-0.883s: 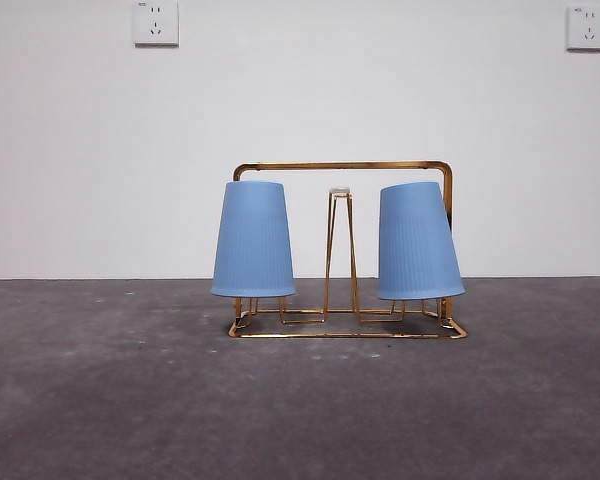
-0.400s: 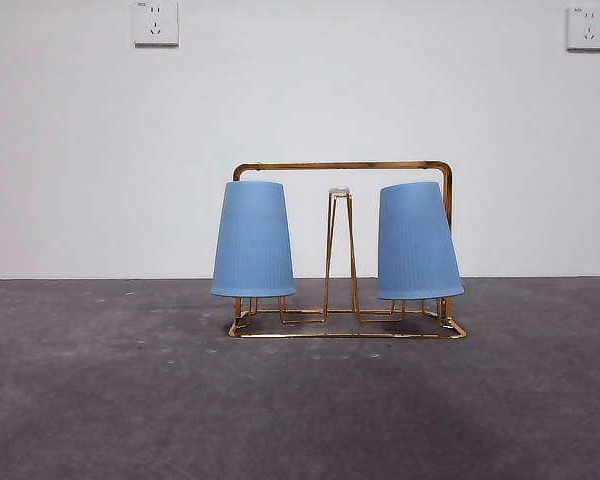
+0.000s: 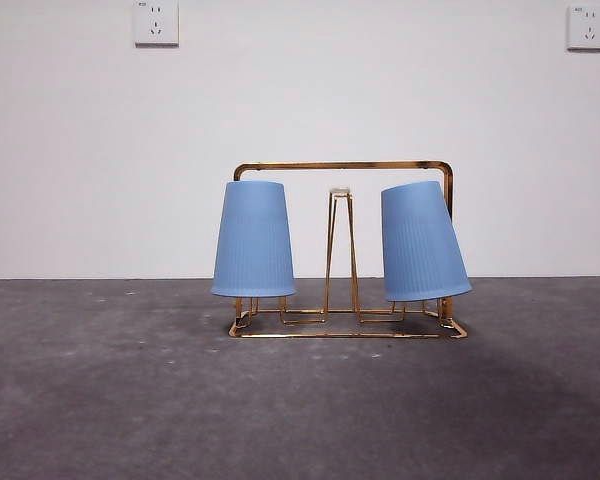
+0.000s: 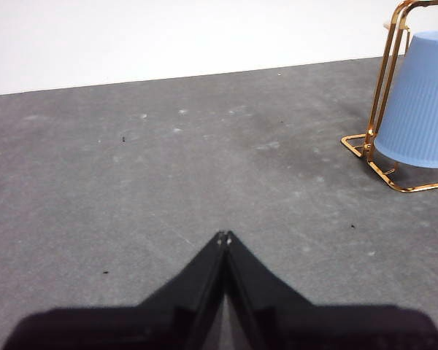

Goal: Pick up cup 1,put cup 1 in the cup rack,pick up cup 2,put cup 2 in the cup rack

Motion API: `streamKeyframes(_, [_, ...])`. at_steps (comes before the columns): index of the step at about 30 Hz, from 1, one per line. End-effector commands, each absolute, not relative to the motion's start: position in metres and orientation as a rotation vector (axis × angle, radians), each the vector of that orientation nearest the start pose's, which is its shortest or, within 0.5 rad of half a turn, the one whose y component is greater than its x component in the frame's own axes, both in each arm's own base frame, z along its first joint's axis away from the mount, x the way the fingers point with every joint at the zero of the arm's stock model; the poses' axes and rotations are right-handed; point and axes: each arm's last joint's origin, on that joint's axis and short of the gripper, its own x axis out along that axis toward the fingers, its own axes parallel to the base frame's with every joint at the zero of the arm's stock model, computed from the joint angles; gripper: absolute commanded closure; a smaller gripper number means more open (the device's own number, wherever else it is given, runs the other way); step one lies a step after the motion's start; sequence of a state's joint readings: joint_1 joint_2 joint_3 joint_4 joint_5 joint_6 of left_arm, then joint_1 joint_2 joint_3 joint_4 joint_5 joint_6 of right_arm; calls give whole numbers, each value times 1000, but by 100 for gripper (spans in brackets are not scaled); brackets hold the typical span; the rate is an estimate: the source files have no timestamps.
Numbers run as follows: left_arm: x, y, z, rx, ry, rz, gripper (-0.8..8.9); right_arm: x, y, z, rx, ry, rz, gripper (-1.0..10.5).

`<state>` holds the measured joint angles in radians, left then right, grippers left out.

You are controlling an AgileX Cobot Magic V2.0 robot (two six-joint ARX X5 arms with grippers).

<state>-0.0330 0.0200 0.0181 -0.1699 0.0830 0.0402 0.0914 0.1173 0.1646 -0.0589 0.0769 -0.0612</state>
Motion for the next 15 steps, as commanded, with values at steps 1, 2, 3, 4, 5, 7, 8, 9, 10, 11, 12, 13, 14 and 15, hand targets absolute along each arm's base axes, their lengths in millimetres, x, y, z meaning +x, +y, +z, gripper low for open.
streamKeyframes(1, [97,-5,149,29,173,-118,816,96,6,191,-19,6,-17,944])
streamKeyframes(2, [97,-5,149,29,174,-117,816,95,5,187,-19,6,-22,944])
streamKeyframes(3, [97,-5,149,29,174,-117,816,95,5,183,-18,7,-22,944])
streamKeyframes(4, [97,-5,149,29,174,-118,816,95,5,179,-18,6,-22,944])
streamKeyframes(5, [97,-5,149,29,174,-117,816,95,5,175,-9,6,-22,944])
streamKeyframes(7, [97,-5,149,29,173,-118,816,96,5,167,16,22,-22,944])
streamKeyframes(8, [97,-5,149,29,174,-118,816,97,6,163,26,47,-22,944])
streamKeyframes(9, [97,-5,149,29,174,-117,816,97,6,160,23,75,-23,944])
streamKeyframes(10, [97,-5,149,29,174,-118,816,96,5,157,22,108,-24,944])
streamKeyframes(11, [97,-5,149,29,175,-118,816,96,5,154,19,140,-24,944])
streamKeyframes(12, [97,-5,149,29,176,-118,816,96,5,151,16,166,-25,944])
streamKeyframes(13, [97,-5,149,29,176,-118,816,95,5,150,15,177,-23,944])
streamKeyframes(14, [97,-5,149,29,176,-118,816,96,6,151,18,173,-21,944])
streamKeyframes(15, [97,-5,149,29,176,-118,816,96,6,151,23,173,-16,944])
